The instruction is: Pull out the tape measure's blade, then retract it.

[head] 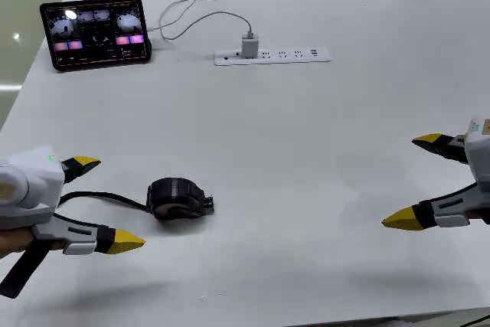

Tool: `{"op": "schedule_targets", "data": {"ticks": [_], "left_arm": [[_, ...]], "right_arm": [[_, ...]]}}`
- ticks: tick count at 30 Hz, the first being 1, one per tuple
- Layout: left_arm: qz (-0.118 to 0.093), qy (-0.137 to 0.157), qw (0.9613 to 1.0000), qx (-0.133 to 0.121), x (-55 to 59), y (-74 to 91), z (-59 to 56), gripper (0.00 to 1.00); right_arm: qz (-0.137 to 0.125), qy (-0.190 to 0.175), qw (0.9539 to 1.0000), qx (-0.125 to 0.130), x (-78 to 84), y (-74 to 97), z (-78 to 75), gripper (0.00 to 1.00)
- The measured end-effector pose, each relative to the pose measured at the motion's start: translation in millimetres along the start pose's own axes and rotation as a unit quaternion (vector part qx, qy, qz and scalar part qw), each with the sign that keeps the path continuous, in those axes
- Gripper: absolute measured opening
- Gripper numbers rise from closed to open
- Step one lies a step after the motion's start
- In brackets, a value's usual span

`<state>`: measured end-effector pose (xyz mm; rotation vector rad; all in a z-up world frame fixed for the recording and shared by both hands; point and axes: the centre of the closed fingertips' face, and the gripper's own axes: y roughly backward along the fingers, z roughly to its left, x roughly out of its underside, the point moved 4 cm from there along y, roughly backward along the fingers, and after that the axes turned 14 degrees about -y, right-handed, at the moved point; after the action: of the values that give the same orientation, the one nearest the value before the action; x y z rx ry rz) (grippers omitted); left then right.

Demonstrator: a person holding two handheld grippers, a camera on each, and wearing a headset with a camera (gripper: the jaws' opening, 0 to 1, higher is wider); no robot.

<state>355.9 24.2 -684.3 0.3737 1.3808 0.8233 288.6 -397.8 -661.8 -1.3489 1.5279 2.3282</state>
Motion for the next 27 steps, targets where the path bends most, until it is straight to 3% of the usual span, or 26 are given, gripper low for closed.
{"op": "schedule_targets", "data": {"ticks": [11,19,21,23,27], "left_arm": [[0.001,-0.014,0.9995,0.029,-15.7,-12.7,1.0,0.98],[0.0,-0.055,0.9975,0.043,-29.3,-21.0,4.0,0.99],[0.006,-0.069,0.9964,0.048,-31.7,-23.9,4.4,0.99],[0.017,-0.1,0.9932,0.057,-32.2,-26.2,4.1,0.97],[0.029,-0.108,0.9911,0.072,-33.8,-30.5,2.6,0.96]], "right_arm": [[-0.003,0.022,0.9996,-0.016,-12.8,-9.7,8.3,0.99],[-0.009,0.035,0.9989,-0.029,-25.2,-21.1,14.0,0.99],[-0.007,0.041,0.9985,-0.034,-28.4,-26.4,16.7,0.99],[-0.007,0.047,0.9981,-0.039,-32.5,-31.1,20.0,0.99],[-0.006,0.059,0.9971,-0.048,-39.4,-38.7,25.7,0.99]]}}
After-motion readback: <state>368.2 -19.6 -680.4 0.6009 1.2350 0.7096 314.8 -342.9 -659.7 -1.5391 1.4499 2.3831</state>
